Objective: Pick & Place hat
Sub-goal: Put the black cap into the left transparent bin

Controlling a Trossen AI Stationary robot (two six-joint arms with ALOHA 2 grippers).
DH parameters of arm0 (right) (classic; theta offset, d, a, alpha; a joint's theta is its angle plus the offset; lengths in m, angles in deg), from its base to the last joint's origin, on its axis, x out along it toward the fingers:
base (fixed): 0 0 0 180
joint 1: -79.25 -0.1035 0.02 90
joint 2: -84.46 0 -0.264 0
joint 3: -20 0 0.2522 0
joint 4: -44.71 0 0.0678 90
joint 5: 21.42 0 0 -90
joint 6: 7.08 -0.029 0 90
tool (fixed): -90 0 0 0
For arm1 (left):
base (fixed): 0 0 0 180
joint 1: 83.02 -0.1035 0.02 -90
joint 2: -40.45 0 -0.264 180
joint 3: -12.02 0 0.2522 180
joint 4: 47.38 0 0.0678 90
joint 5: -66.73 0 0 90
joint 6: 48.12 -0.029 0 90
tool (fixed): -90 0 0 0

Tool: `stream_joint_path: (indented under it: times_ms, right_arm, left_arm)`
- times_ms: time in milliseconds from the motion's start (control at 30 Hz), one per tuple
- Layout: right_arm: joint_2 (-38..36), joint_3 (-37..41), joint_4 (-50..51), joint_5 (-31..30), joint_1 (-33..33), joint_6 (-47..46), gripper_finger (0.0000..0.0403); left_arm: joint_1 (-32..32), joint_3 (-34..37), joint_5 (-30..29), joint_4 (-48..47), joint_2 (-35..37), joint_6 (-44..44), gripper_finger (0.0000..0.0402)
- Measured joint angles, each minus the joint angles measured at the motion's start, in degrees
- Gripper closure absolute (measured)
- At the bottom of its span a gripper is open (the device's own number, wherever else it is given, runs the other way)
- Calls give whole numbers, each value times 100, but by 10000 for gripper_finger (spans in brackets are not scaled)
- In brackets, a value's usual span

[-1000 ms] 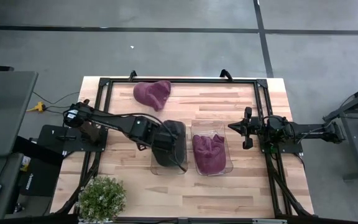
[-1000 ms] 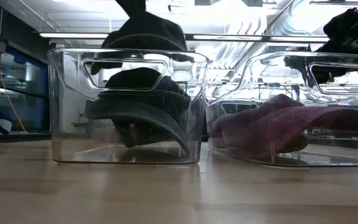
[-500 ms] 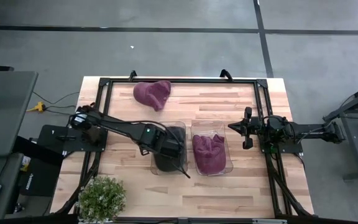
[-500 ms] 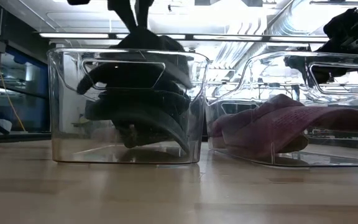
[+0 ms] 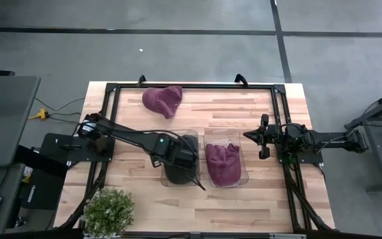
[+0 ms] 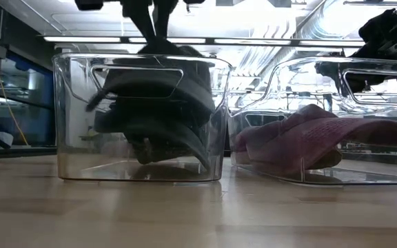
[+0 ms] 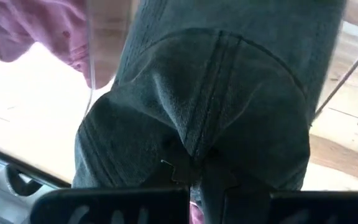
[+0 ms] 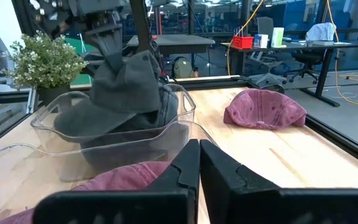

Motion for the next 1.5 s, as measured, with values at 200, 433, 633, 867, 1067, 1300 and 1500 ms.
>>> stream_joint_path:
  times_ms: [200,433,633,867,1067,1300,1500]
  right_arm:
    - [4,1,-2,1,-1,-2,399]
    - [17,-1,-2,1,0,-2,394]
    - [17,-1,-2,1,1,0,398]
    - [17,0,-2,-1,0,-1,397]
    - [17,0,-2,-1,0,-2,394]
    - [17,1,-1,1,-1,-1,400]
    - [17,1,-1,1,-1,-2,396]
  left_arm:
    - [0,-7,-97,37,-84,2,401]
    - [-4,-7,-43,68,-84,2,401]
    - [-19,-13,35,234,-159,-1,401]
    - [-118,-4,165,250,-462,116,401]
    - [-205,-3,353,278,-591,239,401]
    - [-366,-5,477,387,-582,359,401]
    - [-498,-4,651,372,-599,369,401]
